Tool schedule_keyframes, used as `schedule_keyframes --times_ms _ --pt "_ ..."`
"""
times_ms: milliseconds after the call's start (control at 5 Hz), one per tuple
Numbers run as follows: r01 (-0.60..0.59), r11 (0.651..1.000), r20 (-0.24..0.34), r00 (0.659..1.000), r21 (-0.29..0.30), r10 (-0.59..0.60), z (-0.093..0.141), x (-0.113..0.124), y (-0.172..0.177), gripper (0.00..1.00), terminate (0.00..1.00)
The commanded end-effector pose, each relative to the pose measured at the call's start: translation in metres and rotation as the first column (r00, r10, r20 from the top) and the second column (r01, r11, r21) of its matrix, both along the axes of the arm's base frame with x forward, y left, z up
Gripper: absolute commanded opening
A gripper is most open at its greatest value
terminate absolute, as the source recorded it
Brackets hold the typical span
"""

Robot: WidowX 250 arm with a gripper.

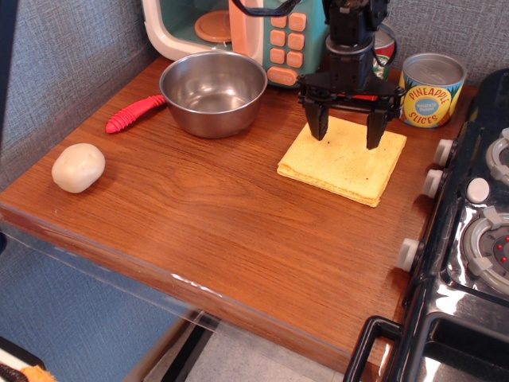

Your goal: Move the sponge to the front edge of the table.

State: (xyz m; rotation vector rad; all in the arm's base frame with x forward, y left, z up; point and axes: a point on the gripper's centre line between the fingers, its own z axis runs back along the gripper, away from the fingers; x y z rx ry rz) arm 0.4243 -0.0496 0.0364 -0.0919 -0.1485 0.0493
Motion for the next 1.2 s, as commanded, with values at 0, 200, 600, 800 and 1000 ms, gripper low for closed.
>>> schedule_keyframes --times_ms 0,200,600,800,1000 --pt "0.033 0.999 0.01 0.999 0.002 -0.033 0.011 0.006 -0.008 1.0 0.0" --pt "0.03 0.999 -0.033 0.999 0.034 -0.029 -0.005 0.003 -0.004 1.0 0.0" --pt "0.062 0.994 -0.166 0.985 0.086 -0.047 -0.046 -0.007 -0.003 1.0 0.0" --pt "0.087 0.991 -0.202 0.977 0.1 -0.065 -0.053 -0.016 -0.005 1.0 0.0" --pt "0.096 0.99 -0.203 0.976 0.103 -0.074 -0.053 -0.024 -0.004 1.0 0.0"
